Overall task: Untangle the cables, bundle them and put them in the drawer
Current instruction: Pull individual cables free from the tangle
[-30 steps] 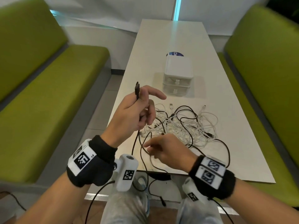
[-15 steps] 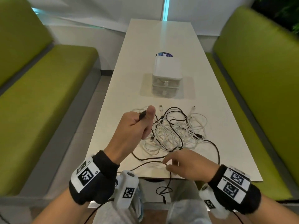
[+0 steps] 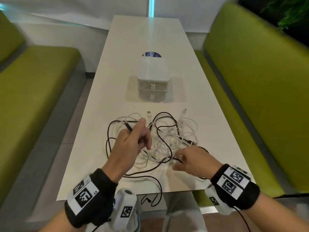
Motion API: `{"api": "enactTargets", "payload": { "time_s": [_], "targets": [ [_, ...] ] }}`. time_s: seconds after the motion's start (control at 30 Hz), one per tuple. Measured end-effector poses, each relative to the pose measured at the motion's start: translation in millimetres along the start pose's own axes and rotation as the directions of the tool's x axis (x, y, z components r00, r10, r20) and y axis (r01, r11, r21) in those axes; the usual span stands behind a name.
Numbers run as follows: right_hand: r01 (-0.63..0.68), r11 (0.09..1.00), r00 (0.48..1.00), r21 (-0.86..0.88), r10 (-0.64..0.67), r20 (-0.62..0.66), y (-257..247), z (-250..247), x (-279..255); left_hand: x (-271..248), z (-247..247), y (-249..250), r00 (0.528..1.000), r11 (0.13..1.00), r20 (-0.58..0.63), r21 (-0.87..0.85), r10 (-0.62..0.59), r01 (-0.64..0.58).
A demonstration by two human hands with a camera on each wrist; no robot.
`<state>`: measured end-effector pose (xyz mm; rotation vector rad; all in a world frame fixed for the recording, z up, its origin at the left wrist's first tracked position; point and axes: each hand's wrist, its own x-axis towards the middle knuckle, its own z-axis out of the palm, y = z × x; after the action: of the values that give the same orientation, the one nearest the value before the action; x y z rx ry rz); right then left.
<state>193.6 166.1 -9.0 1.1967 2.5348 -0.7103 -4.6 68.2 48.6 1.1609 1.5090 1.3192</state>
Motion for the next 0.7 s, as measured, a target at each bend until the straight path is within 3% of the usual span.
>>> {"api": "enactTargets", "payload": {
  "time_s": [0.13, 0.23, 0.4, 0.53, 0.6, 0.7],
  "targets": [
    [0.038, 0.996, 0.992, -0.081, -0.048, -0.12, -7.9, 14.7, 16.3, -2.4, -15.2, -6.0, 0.999, 0.999, -0.019, 0.031, -0.032, 0.033],
    [0.067, 0.993, 0.986, -0.101, -0.081, -0.142, -7.1, 17.5, 25.0, -5.9, -30.6, -6.8, 0.996, 0.998, -0.066, 0.036, -0.057, 0.06],
    [0.007, 0.996, 0.936, 0.089, 0.025, -0.352, -6.3, 11.6, 30.3, -8.5, -49.1, -19.6, 0.987, 0.993, -0.123, 0.048, -0.101, 0.107],
    [0.123, 0.98, 0.962, 0.154, -0.08, -0.261, -12.4, 1.2, 28.0, -9.4, -47.3, -24.5, 0.993, 0.991, -0.098, 0.111, -0.07, 0.081],
    [0.054, 0.977, 0.955, 0.205, 0.01, -0.296, -2.1, -7.8, 25.8, -9.4, -44.3, -26.0, 0.996, 0.988, -0.072, 0.143, -0.048, 0.058],
    [-0.17, 0.973, 0.891, 0.156, 0.219, -0.398, 25.6, -17.1, 23.1, -8.9, -39.6, -27.3, 0.998, 0.986, -0.051, 0.164, -0.037, 0.045]
  ]
}}
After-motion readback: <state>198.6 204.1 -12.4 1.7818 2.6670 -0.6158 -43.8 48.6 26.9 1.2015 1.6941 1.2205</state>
